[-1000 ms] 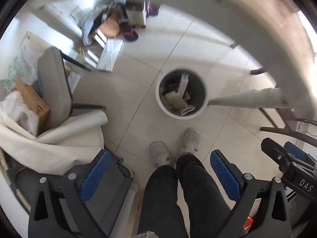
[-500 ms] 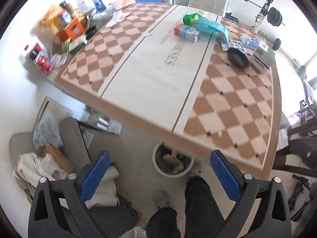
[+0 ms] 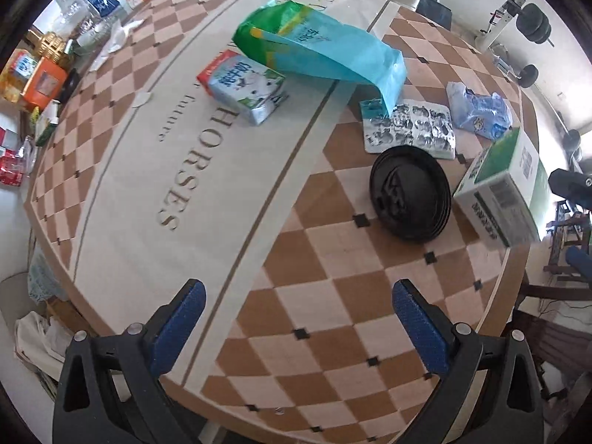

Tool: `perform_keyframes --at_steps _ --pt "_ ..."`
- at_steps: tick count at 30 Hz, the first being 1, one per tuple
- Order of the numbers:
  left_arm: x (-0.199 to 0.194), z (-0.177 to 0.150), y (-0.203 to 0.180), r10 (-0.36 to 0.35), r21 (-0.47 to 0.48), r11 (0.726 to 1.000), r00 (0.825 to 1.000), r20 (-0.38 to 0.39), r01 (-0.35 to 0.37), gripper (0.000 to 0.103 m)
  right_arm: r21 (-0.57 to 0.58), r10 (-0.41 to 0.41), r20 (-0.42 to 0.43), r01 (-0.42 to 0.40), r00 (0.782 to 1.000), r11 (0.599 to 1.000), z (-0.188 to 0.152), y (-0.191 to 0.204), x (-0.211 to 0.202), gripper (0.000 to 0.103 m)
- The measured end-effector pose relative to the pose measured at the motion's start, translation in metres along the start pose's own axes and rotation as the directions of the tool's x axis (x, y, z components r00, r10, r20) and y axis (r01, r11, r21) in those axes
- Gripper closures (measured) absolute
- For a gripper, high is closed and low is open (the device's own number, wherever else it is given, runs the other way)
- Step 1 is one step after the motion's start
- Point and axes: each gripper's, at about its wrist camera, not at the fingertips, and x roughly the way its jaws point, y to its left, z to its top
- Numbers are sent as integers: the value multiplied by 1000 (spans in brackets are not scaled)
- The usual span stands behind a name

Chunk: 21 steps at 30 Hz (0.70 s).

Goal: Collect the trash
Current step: 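Grasp the black round lid with the left tool while the right tool grasps the green-and-white box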

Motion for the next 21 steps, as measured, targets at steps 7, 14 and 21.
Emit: perform_keyframes --at_steps 7,14,21 --pt "42 48 -25 -105 -26 994 993 -61 104 10 -51 -58 -90 53 994 997 41 22 67 0" --pt "61 57 -53 -135 28 990 985 -112 138 75 -147 -109 -119 91 987 985 49 16 84 16" --pt "49 44 -54 -98 109 988 992 -82 106 100 -236 -146 -97 120 985 964 48 13 77 17"
